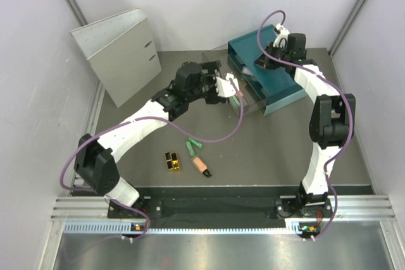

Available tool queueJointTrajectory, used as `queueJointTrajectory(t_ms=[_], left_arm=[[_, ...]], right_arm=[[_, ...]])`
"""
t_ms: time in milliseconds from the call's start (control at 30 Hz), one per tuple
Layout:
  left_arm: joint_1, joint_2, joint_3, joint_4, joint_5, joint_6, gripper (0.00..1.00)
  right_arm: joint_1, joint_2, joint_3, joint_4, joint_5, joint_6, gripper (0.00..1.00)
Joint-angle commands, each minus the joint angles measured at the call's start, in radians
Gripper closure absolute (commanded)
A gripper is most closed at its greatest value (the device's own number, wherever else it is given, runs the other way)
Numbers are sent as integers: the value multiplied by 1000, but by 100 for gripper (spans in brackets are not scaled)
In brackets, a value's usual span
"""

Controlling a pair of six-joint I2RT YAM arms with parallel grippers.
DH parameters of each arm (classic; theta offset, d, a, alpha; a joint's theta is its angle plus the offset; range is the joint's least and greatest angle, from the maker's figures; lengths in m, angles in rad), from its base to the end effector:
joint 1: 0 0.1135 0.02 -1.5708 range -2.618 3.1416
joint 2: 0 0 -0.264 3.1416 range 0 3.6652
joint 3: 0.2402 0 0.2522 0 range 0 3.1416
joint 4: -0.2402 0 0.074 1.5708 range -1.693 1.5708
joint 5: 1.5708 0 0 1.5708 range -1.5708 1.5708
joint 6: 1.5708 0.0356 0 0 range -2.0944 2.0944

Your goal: Organize the makeup

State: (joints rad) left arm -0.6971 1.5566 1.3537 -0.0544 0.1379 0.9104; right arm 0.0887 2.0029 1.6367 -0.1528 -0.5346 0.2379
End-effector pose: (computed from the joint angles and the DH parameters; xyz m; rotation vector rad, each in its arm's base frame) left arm 0.2836 -0.2438 0.3591 1.3799 1.1954 0.0244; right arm 0.4682 0.0598 0.2696 -0.1739 2.0901 0.7551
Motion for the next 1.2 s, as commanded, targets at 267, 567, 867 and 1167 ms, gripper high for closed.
queueJointTrajectory(t_ms=[267,567,867,1167], left_arm=[[59,-210,-182,-315,296,-16,6],[4,-300,-321,-450,451,18,12],[-90,-247,-364,-668,434,151,17],[-111,-171,-415,-796,414,288,19]], right_arm=[[-4,108,-90,-301,61,-34,100],[-4,109,-100,-300,62,-34,100],[-4,111,-115,-303,67,-34,100],[-4,122,-120,-295,67,-29,100]])
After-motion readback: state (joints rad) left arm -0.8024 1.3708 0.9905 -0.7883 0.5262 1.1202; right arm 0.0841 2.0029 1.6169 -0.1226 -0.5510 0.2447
